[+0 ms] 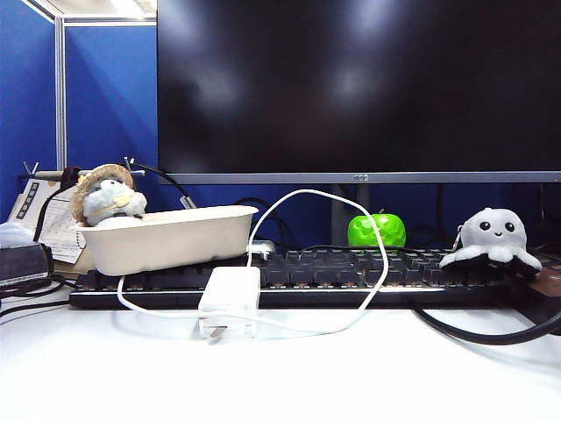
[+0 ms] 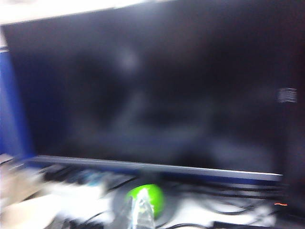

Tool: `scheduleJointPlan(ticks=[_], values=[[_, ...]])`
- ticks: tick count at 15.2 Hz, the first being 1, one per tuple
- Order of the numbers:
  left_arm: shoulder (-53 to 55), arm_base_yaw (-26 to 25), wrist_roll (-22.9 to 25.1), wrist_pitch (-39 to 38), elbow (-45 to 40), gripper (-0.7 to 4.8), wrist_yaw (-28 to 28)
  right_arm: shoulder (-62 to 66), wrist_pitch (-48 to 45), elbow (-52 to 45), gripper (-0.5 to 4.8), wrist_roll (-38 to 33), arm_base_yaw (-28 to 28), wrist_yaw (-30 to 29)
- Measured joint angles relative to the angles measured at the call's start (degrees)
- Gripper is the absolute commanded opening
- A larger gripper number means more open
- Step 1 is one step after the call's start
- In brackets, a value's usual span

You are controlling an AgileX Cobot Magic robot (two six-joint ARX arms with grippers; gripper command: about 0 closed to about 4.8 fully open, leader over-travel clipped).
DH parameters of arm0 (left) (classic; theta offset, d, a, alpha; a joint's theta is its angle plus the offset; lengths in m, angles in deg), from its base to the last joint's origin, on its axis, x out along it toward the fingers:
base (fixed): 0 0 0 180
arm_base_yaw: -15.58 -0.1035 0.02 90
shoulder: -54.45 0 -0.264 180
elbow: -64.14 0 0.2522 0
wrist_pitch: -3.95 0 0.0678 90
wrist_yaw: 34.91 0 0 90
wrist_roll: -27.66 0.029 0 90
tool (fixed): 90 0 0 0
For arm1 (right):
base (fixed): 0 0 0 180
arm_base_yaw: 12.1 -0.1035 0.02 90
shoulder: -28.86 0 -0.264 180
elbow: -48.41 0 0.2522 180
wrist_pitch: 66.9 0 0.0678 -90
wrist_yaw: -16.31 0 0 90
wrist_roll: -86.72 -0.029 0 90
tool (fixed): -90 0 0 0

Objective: Identity fluffy octopus among items on the table, put them into the paper lunch box.

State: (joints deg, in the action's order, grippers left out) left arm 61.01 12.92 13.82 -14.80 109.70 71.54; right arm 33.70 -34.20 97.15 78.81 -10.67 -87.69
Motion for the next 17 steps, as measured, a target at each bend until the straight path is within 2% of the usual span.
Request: scheduleJointPlan(ticks=[2,4,6,9,11,13,17], values=[[6.9,0.0,0.0,-6.5,6.5,-0.04,3.3,4.7,4.2,6.4,-0.06,0.0,0.0,-3.9],[17.2,0.0,0.1,-14.8,13.6,-0.04,9.6,11.9,13.1,13.2,-0.06,1.7,0.0,-4.1],[26.7,0.0,0.1,-17.8,18.2,-0.04,15.4,21.2,22.4,18.4,-0.06,2.5,0.0,-4.1],[35.8,0.0,0.1,-18.4,19.9,-0.04,17.1,34.0,30.0,24.9,-0.06,2.6,0.0,-4.9],[40.7,0.0,0.3,-19.7,19.8,-0.04,19.2,42.5,34.4,27.1,-0.06,2.7,0.0,-8.8],[43.8,0.1,0.3,-20.6,19.9,-0.04,22.0,50.2,34.9,28.2,-0.06,2.7,-1.1,-11.2],[46.9,0.1,4.2,-21.3,19.9,-0.04,22.0,59.3,31.5,28.3,-0.06,2.2,-1.5,-11.3]])
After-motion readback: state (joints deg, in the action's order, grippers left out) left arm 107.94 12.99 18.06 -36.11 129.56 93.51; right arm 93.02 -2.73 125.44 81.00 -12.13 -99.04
